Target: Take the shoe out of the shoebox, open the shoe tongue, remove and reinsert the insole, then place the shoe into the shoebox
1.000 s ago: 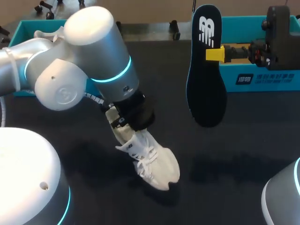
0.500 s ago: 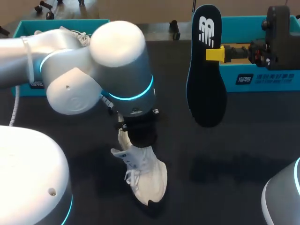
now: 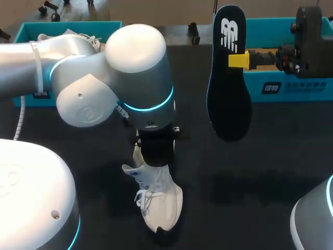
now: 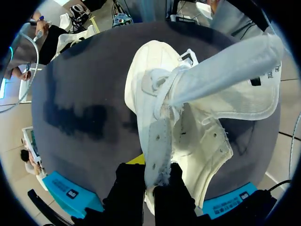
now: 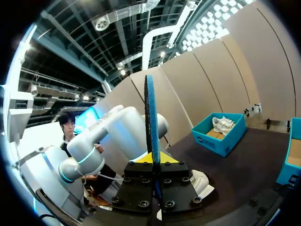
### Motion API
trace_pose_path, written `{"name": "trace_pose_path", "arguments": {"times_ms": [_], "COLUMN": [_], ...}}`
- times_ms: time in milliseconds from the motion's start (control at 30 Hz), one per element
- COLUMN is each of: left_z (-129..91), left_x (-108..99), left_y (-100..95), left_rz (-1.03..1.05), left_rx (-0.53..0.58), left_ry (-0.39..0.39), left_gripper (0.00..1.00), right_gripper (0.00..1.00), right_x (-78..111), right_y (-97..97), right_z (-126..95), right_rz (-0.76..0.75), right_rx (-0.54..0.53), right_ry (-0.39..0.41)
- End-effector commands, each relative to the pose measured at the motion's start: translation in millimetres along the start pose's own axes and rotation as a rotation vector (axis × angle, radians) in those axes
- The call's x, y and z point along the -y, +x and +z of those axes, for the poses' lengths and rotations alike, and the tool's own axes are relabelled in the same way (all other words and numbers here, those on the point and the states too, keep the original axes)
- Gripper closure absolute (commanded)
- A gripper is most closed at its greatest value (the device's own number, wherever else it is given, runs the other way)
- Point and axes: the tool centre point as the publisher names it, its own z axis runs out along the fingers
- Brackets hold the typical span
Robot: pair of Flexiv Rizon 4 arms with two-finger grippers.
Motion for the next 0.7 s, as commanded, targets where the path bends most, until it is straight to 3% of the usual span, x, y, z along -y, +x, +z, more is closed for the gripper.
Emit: {"name": "trace_pose_path", "arguments": {"times_ms": [33, 700], "left_z": [6.5, 45.7], "left_x": [-0.1, 13.5], "left_y": [-1.0, -3.5], "left_rz": [0.009, -0.001], "left_rx": [-0.011, -0.059], "left_ry": [0.014, 0.113], "left_gripper": [1.0, 1.0], "right_gripper": [1.0, 1.0], "right_x": [0.2, 0.2], "right_y": [-0.2, -0.2], "right_z": [1.6, 1.6], "right_rz": [0.001, 0.001], "right_rx": [0.002, 0.002], "right_ry": [0.001, 0.001]}}
